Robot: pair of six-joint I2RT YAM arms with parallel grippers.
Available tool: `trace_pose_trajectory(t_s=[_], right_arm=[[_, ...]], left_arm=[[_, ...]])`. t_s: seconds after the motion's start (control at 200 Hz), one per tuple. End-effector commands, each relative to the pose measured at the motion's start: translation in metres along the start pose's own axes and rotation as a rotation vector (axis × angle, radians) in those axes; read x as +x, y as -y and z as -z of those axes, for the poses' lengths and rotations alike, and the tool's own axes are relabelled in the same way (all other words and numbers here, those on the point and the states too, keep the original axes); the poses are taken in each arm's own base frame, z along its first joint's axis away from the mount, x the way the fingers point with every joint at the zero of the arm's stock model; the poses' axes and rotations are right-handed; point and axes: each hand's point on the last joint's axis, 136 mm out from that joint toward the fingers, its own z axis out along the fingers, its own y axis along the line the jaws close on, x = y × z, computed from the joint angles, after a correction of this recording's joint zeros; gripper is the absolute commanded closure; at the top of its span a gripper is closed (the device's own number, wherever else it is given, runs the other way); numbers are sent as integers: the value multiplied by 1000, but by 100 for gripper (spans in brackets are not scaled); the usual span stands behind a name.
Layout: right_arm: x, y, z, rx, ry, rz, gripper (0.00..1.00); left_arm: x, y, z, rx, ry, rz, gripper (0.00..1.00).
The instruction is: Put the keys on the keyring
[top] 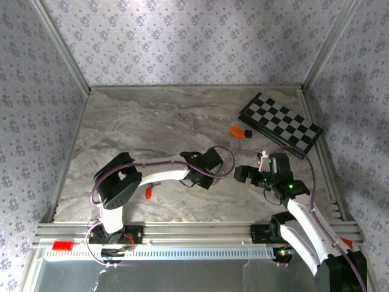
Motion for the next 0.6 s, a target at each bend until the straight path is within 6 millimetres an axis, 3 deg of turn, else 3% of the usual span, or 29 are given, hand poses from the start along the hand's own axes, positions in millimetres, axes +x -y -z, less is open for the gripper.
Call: trace_pose_trajectory(t_s=[0.0, 0.3, 0.595], right_arm=[[-5, -5, 2, -20, 13, 29, 0], [-7, -5, 3, -17, 20, 33, 0], [-8, -5, 4, -16, 23, 34, 0]], left_arm=[[1, 4, -2, 10, -20, -20, 75], [0, 20, 2, 67, -7, -31, 77], [1, 18, 0, 58, -10, -25, 78]])
